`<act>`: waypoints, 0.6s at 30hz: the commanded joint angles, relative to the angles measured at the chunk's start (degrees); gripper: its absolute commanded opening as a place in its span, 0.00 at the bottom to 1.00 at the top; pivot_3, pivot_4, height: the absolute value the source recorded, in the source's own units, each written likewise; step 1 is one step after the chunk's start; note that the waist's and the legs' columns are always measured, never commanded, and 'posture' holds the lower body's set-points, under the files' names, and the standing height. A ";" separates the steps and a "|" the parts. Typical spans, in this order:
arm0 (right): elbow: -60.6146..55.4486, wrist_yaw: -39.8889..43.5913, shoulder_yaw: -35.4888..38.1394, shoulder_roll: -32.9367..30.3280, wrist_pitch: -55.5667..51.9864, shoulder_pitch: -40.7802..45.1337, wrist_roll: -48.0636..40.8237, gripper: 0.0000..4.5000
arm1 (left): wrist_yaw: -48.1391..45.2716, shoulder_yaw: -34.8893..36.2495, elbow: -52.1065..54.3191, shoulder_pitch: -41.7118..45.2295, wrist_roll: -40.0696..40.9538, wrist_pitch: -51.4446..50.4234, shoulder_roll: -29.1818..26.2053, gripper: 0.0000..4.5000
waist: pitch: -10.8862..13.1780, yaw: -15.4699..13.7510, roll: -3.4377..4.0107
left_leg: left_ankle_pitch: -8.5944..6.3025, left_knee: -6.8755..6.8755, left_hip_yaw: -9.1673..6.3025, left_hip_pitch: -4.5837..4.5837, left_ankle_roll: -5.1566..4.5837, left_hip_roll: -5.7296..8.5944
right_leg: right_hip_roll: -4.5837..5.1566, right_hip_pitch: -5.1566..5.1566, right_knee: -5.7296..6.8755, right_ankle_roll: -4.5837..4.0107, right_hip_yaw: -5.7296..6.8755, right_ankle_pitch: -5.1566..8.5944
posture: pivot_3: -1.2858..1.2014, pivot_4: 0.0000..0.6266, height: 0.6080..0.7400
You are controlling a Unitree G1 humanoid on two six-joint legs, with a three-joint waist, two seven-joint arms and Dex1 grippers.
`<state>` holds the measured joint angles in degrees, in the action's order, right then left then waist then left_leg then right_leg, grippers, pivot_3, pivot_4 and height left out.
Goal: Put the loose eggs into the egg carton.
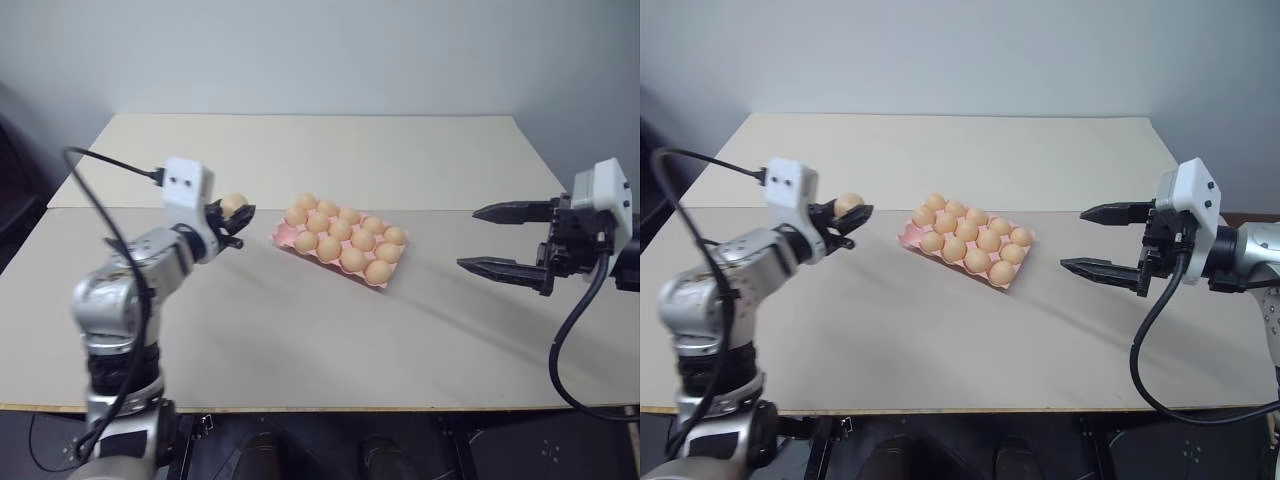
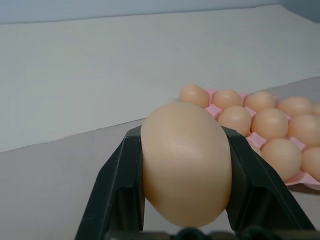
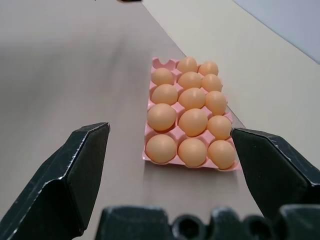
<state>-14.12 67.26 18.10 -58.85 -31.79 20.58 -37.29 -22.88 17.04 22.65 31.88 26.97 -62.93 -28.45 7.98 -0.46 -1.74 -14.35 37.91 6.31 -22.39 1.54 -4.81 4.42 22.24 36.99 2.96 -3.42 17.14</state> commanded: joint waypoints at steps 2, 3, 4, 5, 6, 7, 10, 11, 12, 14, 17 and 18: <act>-2.68 -1.33 2.44 1.09 1.14 -0.65 -1.32 1.00 | -2.97 -3.72 -3.48 -2.42 -0.85 11.24 2.84 0.37 | -0.01 -0.67 0.01 | -0.03 0.01 -0.01 0.06 -0.05 0.02 | 0.02 -0.10 -0.03 0.00 0.02 0.00 | 0.52 0.24 1.00; -3.02 -1.57 2.34 1.42 1.14 -0.80 -1.34 1.00 | -2.77 -5.63 -6.00 -2.39 -2.31 13.54 3.83 0.37 | -0.01 -0.91 0.01 | -0.03 0.03 -0.02 0.05 -0.06 0.02 | 0.02 -0.12 -0.04 0.00 0.04 0.00 | 0.52 0.24 1.00; -3.34 -1.80 2.28 1.66 1.10 -0.93 -1.36 1.00 | -2.73 -6.92 -7.78 -2.41 -3.29 15.33 4.41 0.37 | -0.01 -1.00 0.01 | -0.03 0.05 -0.02 0.04 -0.06 0.04 | 0.02 -0.12 -0.03 0.00 0.04 0.00 | 0.52 0.24 1.00; -3.78 -2.05 2.24 1.90 0.96 -1.08 -1.42 1.00 | -2.87 -8.83 -10.26 -2.02 -4.88 17.99 5.02 0.37 | -0.01 -0.96 0.00 | -0.05 0.06 -0.02 0.03 -0.09 0.05 | 0.02 -0.11 -0.03 0.01 0.04 -0.01 | 0.52 0.24 1.00; -4.27 -2.28 2.31 2.03 0.75 -1.25 -1.50 1.00 | -3.02 -10.29 -12.37 -1.47 -6.00 20.11 5.64 0.37 | -0.01 -0.91 0.01 | -0.05 0.05 -0.02 0.00 -0.09 0.04 | 0.01 -0.08 -0.03 0.01 0.03 -0.01 | 0.52 0.24 1.00; -4.78 -2.43 2.71 2.07 0.49 -1.61 -1.70 1.00 | -3.06 -11.47 -14.70 -0.45 -6.72 21.57 6.47 0.37 | -0.01 -0.90 0.01 | -0.04 0.05 -0.02 0.00 -0.07 0.04 | 0.00 -0.07 -0.04 0.01 0.02 -0.01 | 0.52 0.24 1.00; -5.83 -2.84 3.77 1.93 -0.02 -2.57 -2.24 1.00 | -3.06 -13.07 -18.95 1.50 -8.07 24.54 7.75 0.37 | -0.01 -0.84 0.00 | -0.02 0.04 -0.03 -0.11 -0.04 0.04 | 0.00 0.02 -0.09 0.01 0.02 -0.01 | 0.52 0.24 1.00; -6.08 -2.98 4.17 1.79 -0.17 -2.98 -2.34 1.00 | -3.00 -13.56 -20.87 2.52 -8.59 25.58 8.13 0.37 | -0.01 -0.77 0.00 | -0.02 0.04 -0.03 -0.13 -0.04 0.04 | 0.00 0.02 -0.11 0.01 0.02 -0.01 | 0.52 0.24 1.00; -6.29 -3.10 4.48 1.66 -0.27 -3.35 -2.40 1.00 | -2.91 -14.05 -22.76 3.44 -9.17 26.51 8.47 0.37 | -0.01 -0.79 0.00 | -0.02 0.04 -0.03 -0.13 -0.04 0.04 | 0.00 0.02 -0.11 0.01 0.02 -0.01 | 0.52 0.24 1.00; -6.59 -3.34 4.87 1.50 -0.39 -3.89 -2.60 1.00 | -2.97 -14.96 -26.18 4.90 -10.28 28.17 9.07 0.37 | -0.01 -0.79 0.00 | -0.03 0.05 -0.03 -0.11 -0.06 0.04 | 0.00 0.02 -0.08 0.01 0.03 -0.01 | 0.52 0.24 1.00; -6.98 -3.91 4.69 1.53 -0.47 -4.10 -2.87 1.00 | -2.65 -17.05 -32.13 6.84 -12.98 31.81 10.20 0.37 | -0.01 -0.75 0.01 | -0.04 0.05 -0.03 -0.05 -0.08 0.04 | 0.00 -0.03 -0.06 0.01 0.02 -0.01 | 0.52 0.24 1.00; -7.09 -4.17 4.58 1.59 -0.54 -4.05 -2.97 1.00 | -2.39 -17.57 -34.33 7.57 -13.75 33.00 10.83 0.37 | -0.01 -0.76 0.01 | -0.04 0.05 -0.03 -0.04 -0.08 0.04 | -0.01 -0.04 -0.06 0.01 0.03 -0.01 | 0.52 0.24 1.00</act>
<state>-19.61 63.48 21.03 -56.63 -31.97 16.40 -39.06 -25.55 0.41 -9.91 38.12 14.66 -32.51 -18.22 7.97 -1.22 -1.73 -14.39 37.96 6.28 -22.43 1.45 -4.76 4.41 22.20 36.92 2.97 -3.40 17.13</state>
